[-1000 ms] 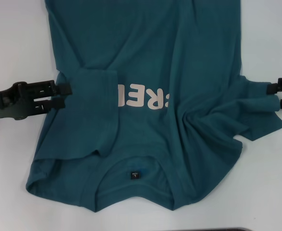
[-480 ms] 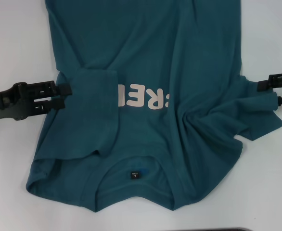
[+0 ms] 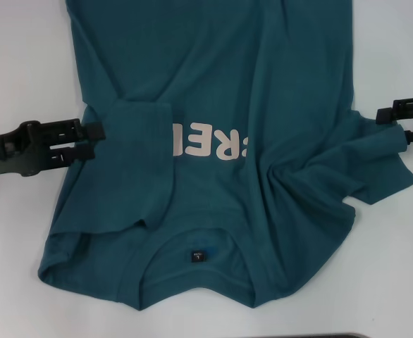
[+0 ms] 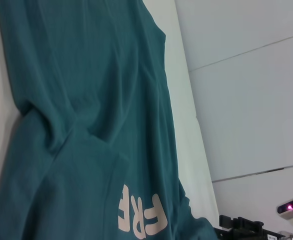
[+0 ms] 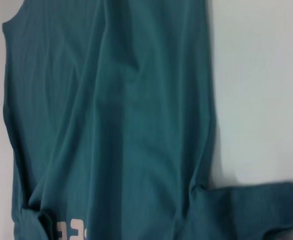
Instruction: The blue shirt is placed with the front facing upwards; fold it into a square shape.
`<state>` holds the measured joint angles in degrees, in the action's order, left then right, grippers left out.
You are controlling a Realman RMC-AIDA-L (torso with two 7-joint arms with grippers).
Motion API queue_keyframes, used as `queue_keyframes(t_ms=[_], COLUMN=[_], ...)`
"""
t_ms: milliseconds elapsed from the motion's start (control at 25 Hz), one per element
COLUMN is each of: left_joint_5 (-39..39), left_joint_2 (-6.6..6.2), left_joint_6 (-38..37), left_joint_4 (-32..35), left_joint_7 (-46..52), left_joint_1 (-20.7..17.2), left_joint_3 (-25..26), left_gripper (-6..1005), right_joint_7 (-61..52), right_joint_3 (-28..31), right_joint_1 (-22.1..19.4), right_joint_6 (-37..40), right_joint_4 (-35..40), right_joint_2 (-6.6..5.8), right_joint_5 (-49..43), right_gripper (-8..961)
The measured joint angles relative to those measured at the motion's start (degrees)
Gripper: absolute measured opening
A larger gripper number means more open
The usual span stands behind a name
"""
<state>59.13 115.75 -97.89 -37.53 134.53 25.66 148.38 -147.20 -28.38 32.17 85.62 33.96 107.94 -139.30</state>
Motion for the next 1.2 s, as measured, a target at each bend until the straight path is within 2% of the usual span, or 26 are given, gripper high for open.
queue_keyframes(t_ms=[200, 480, 720, 1200], left_joint_5=[0.00, 0.02, 0.03, 0.03], left_joint_2=[0.00, 0.00, 0.06, 0.18], left_joint_6=[0.00, -0.02, -0.03, -0.02], left_joint_4=[0.00, 0.00, 0.02, 0.09], left_joint_7=[0.16, 0.19, 0.28, 0.33], left_joint_1=[0.00, 0.00, 0.00, 0.00], left_joint_3=[-0.06, -0.02, -0.02, 0.00], left_gripper=[688, 687, 687, 688], right_joint_7=[1.01, 4.15, 5.70, 6.68], right_joint_3=[-0.15, -0.36, -0.52, -4.63], right_joint_1=[0.29, 1.03, 1.50, 1.98], right_joint_6=[-0.20, 0.42, 0.52, 0.99], right_joint_4=[0.00, 0.25, 0.94, 1.73], right_joint_2=[0.28, -0.35, -0.10, -0.07], right_joint_5=[0.08, -0.05, -0.10, -0.35], right_gripper=[743, 744, 744, 743])
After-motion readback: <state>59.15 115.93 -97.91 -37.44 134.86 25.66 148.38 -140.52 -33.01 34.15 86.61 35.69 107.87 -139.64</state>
